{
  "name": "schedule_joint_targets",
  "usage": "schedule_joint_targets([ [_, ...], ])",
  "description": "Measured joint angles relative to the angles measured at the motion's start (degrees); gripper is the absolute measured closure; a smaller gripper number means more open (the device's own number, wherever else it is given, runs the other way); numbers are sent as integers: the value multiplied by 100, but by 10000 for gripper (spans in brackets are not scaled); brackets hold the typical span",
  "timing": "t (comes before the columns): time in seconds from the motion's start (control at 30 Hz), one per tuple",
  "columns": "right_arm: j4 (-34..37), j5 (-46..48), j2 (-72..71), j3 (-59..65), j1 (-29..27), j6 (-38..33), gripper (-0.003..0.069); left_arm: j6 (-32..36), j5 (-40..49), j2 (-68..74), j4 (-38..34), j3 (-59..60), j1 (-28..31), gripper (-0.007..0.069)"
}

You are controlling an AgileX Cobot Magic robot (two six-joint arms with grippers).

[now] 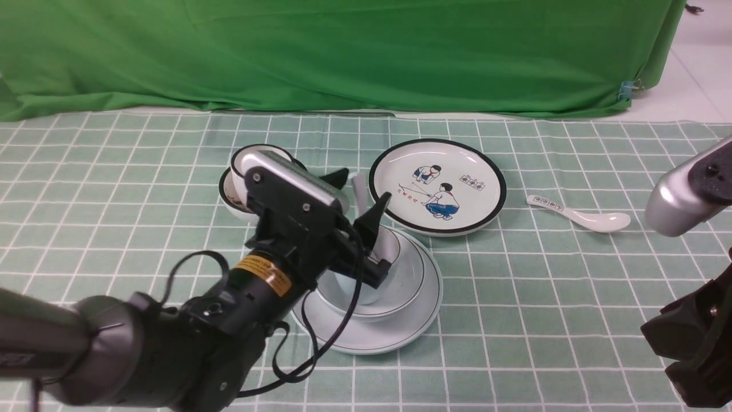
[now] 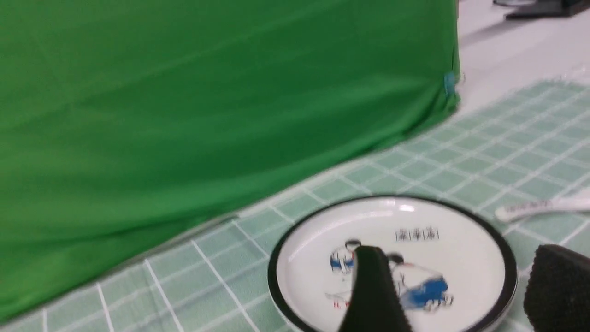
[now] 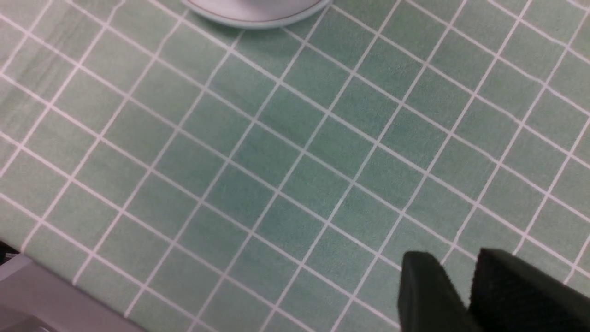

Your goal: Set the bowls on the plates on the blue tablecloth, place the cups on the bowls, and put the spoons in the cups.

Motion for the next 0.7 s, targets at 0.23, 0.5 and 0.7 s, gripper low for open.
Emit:
schedule_joint_targets([
  [0.23,0,-148,-388,-67,0,5,463,-397,588,-1520,0,567,-5,206],
  [0.5,-29,-212,-1579,-155,0,15,555,-1381,3967,-4988,70,679,-5,585],
  [0.7,-48,-52,-2634,6,0,143,638,-1364,6165,-7185,108,749,-5,616],
])
